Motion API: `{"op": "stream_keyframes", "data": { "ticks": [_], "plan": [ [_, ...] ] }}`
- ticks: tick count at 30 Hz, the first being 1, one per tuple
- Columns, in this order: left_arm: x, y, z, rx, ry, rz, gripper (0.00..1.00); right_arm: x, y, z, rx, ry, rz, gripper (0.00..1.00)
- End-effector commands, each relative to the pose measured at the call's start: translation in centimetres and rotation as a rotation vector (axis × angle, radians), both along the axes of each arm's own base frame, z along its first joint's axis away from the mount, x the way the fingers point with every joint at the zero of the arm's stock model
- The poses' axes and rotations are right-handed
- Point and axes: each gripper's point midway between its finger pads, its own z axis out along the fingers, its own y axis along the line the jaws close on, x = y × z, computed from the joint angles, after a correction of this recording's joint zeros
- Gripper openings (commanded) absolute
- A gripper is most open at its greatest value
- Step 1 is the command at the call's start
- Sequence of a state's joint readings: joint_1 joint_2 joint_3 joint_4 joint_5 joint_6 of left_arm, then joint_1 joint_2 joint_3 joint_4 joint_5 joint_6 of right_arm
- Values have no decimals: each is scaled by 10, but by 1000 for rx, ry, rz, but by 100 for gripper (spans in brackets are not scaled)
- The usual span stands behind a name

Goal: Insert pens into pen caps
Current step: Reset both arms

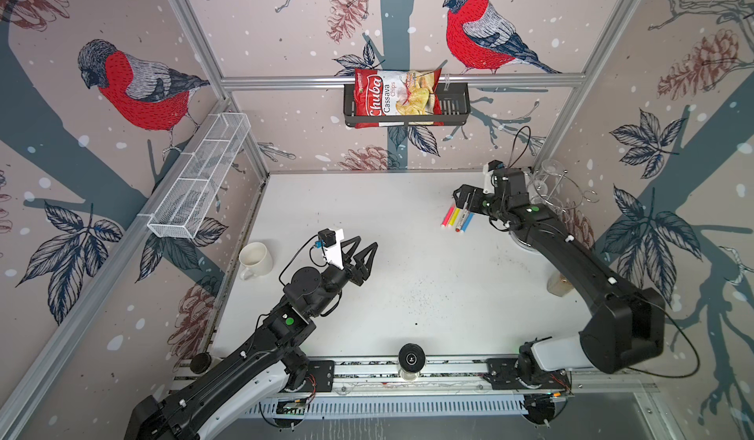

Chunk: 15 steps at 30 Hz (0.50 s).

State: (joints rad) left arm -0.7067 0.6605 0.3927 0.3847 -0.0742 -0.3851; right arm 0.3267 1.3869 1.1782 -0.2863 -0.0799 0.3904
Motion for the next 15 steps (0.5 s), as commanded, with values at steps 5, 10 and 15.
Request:
{"op": "stream_keyframes", "data": {
  "ticks": [5,10,15],
  "plan": [
    [15,34,-5,40,10,207,73,-14,-2,42,31,-228,36,99],
    [18,52,-5,76,-7,310,94,-29,-11,54,23,-316,24,99],
    [21,77,1,143,-52,447,97,-43,-28,45,1,-361,-38,99]
  ]
}}
